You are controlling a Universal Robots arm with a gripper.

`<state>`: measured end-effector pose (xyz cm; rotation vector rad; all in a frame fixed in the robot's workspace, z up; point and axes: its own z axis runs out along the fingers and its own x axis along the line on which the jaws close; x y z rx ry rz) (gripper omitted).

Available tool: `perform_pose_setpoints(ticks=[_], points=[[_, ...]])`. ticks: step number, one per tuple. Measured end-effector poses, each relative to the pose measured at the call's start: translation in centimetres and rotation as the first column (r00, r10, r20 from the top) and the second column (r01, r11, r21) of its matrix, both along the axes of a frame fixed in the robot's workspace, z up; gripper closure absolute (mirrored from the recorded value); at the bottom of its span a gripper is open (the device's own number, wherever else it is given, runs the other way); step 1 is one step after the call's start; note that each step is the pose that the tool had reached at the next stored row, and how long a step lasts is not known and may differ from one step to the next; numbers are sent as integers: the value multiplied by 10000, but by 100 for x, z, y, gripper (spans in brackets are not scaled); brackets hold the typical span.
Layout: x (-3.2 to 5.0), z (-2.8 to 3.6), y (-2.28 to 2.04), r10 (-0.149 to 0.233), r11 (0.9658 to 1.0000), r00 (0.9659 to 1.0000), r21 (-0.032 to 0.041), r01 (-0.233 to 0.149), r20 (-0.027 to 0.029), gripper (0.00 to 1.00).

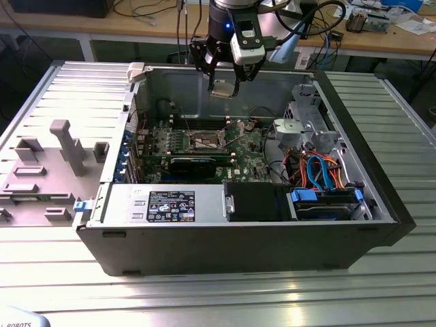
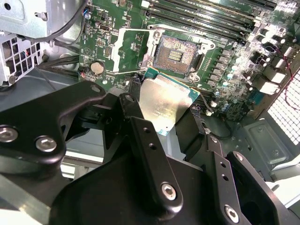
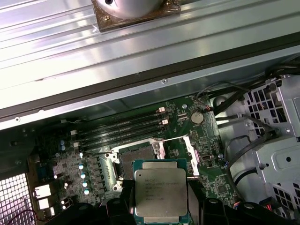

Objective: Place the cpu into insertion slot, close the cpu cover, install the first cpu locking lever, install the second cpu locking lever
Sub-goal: 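Place the cpu into insertion slot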

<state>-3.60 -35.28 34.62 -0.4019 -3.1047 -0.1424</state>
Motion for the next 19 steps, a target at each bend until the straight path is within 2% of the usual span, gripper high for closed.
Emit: perform_pose_setpoints(ticks=[19], points=[[0, -1, 0, -126, 9999, 9999, 0, 126, 0, 46]])
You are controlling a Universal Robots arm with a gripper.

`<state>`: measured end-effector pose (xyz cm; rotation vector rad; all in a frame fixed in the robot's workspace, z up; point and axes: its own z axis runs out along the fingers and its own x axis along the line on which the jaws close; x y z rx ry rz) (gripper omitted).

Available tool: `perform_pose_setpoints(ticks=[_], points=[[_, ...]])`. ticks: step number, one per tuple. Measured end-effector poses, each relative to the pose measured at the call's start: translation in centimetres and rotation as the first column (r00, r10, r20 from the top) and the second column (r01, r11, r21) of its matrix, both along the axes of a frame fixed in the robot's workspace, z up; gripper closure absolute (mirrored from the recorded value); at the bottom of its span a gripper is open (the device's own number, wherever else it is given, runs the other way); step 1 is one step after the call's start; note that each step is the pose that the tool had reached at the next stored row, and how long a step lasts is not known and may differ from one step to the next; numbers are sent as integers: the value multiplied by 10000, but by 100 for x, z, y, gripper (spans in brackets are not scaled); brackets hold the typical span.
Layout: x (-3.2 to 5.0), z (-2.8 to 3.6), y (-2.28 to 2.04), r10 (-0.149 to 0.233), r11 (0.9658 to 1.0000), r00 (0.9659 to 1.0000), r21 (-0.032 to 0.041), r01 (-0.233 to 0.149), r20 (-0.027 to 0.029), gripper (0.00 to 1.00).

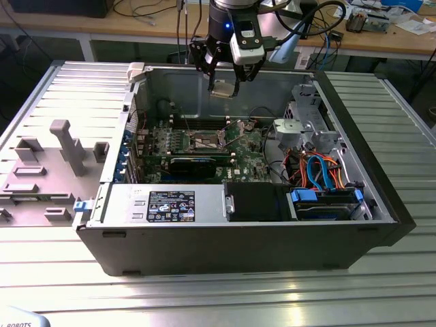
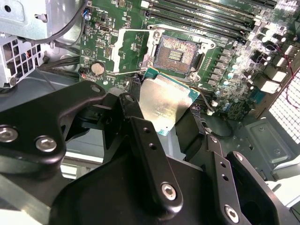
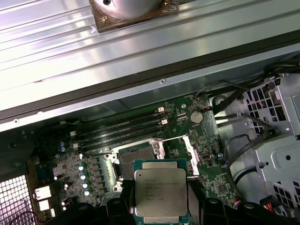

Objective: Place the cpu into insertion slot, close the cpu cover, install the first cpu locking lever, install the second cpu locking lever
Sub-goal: 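Place the cpu into insertion slot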

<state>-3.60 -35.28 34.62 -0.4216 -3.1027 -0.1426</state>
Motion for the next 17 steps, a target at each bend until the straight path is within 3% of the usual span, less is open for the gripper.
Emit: perform_pose_setpoints(ticks=[17], points=[[0, -1, 0, -107, 9999, 9999, 0, 107, 0, 46]])
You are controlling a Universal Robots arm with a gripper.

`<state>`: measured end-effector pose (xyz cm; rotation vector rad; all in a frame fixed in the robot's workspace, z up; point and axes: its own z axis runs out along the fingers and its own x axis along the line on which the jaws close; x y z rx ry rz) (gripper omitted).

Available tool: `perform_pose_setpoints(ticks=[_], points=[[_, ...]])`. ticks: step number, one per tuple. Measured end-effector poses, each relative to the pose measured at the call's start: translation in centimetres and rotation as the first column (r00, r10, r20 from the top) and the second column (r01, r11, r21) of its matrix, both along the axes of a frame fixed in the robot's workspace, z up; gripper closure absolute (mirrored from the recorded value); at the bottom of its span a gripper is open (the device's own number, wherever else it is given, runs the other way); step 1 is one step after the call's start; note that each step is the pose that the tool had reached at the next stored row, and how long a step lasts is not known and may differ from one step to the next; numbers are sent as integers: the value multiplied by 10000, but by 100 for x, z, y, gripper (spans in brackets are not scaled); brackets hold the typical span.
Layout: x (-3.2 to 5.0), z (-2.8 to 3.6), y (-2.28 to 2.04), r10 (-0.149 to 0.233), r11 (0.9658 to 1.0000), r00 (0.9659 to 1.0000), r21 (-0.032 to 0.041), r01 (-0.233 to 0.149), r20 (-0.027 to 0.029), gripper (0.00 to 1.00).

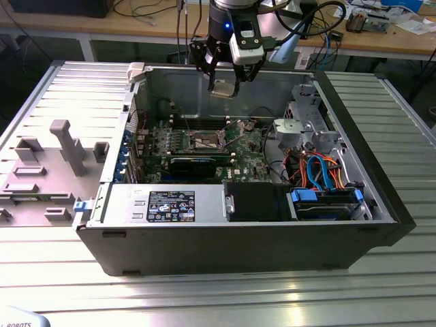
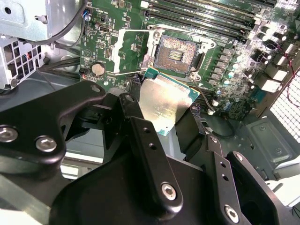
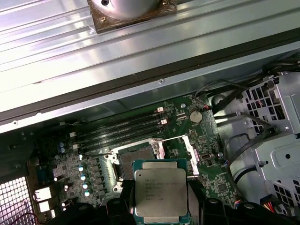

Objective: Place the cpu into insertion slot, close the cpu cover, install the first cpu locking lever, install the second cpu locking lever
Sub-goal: 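Place the cpu into insertion slot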

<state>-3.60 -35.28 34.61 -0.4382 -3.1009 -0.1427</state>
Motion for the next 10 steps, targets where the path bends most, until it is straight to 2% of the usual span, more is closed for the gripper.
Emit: perform_pose_setpoints(ticks=[10], points=[[0, 0, 0, -51, 10000, 10000, 0, 51, 0, 46]])
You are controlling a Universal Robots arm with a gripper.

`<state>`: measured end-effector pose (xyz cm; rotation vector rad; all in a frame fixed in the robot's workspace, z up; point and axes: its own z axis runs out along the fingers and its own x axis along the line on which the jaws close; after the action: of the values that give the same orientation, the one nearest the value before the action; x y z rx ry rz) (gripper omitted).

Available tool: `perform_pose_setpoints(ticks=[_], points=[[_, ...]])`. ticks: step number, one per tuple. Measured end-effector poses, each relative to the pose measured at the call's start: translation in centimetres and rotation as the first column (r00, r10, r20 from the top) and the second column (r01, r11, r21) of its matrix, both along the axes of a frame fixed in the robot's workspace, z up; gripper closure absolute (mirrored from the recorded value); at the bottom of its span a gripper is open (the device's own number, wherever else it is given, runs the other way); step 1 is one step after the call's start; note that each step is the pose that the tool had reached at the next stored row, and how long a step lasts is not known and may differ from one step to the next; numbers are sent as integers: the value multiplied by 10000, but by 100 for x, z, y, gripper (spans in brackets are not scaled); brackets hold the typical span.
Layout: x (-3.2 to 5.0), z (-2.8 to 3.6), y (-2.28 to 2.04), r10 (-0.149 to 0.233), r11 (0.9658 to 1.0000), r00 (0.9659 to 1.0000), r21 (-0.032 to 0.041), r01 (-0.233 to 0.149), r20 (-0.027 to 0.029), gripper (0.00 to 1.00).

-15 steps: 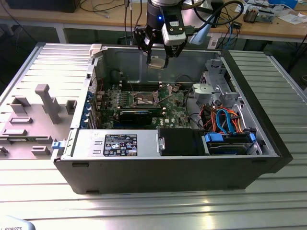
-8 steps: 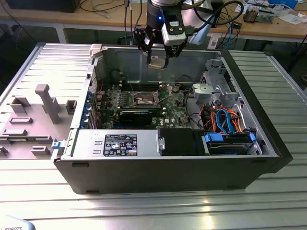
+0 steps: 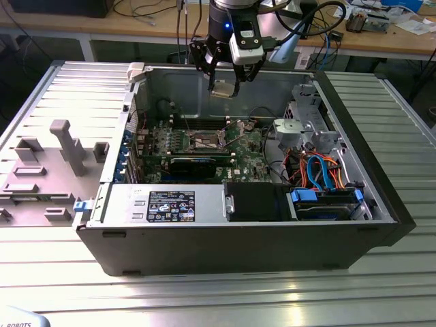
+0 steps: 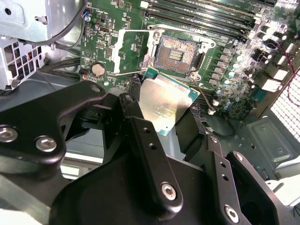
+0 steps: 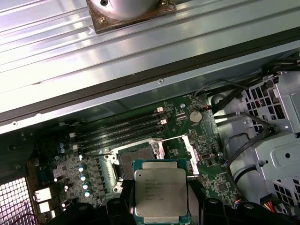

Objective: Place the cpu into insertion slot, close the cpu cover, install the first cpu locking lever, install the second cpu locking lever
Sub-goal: 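Place the cpu into insertion slot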

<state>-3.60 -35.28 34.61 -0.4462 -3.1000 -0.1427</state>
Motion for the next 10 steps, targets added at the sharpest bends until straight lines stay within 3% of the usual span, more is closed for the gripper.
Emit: perform_pose_setpoints(ticks=[10], points=[[0, 0, 0, -47, 10000, 10000, 0, 47, 0, 46]])
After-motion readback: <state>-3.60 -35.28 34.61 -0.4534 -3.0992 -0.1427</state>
